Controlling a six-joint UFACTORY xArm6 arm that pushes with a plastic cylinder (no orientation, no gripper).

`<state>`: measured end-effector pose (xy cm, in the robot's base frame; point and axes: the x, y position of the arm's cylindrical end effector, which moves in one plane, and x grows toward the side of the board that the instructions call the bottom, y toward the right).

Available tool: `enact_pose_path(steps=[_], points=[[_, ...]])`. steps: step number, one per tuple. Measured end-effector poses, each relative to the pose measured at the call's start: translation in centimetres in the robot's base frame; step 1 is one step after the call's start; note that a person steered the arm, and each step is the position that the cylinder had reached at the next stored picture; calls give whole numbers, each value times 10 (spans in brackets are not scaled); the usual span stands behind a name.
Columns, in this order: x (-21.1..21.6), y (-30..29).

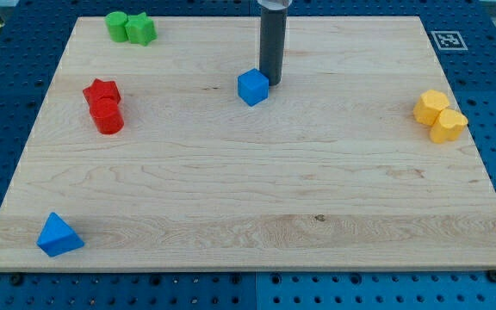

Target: Move the cube close to the triangle

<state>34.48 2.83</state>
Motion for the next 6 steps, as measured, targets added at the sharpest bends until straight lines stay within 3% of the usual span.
enact_pose_path(steps=[3,6], points=[[45,-48],[55,-87]])
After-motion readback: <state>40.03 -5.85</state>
